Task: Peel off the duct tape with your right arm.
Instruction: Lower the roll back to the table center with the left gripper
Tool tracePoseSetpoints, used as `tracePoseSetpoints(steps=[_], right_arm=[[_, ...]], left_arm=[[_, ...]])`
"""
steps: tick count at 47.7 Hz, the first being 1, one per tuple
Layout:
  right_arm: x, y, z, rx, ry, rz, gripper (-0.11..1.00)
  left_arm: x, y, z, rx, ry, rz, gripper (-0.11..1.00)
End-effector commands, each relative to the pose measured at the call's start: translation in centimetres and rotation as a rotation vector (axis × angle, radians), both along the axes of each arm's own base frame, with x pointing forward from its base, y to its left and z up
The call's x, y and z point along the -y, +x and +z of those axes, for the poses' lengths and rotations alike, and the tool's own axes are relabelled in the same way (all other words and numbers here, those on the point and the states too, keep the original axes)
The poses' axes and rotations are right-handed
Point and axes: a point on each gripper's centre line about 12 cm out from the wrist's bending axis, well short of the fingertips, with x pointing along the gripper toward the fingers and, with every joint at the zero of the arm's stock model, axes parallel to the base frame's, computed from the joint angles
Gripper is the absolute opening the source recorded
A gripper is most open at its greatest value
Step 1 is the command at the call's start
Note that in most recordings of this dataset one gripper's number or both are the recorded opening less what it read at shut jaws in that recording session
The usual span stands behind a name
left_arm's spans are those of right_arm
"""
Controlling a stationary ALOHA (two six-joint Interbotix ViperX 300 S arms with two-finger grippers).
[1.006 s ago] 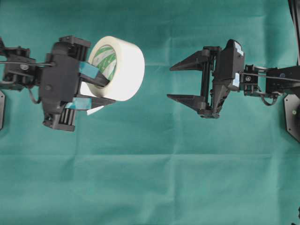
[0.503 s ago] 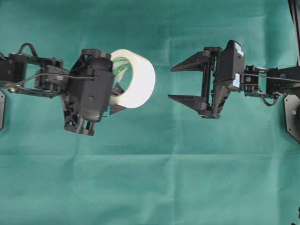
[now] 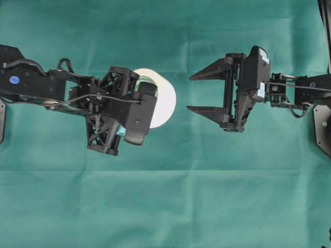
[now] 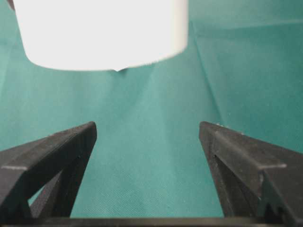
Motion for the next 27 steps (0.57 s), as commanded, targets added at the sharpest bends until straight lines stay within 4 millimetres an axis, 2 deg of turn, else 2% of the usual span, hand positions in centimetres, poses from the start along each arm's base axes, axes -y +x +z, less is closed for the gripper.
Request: tracePoseSetpoints(steps=[1, 27], right_arm=[[-0.1, 0.1, 0.9, 0.029, -0.005, 0.004, 0.77], [-0.2, 0.1, 0.9, 0.029, -0.004, 0.009, 0.77]], left_arm=[[0.1, 0.7, 1.2, 0.037, 0.003, -0.004, 0.20], [0.1, 1.8, -3.2, -0.130, 0.007, -0.007, 0.20]])
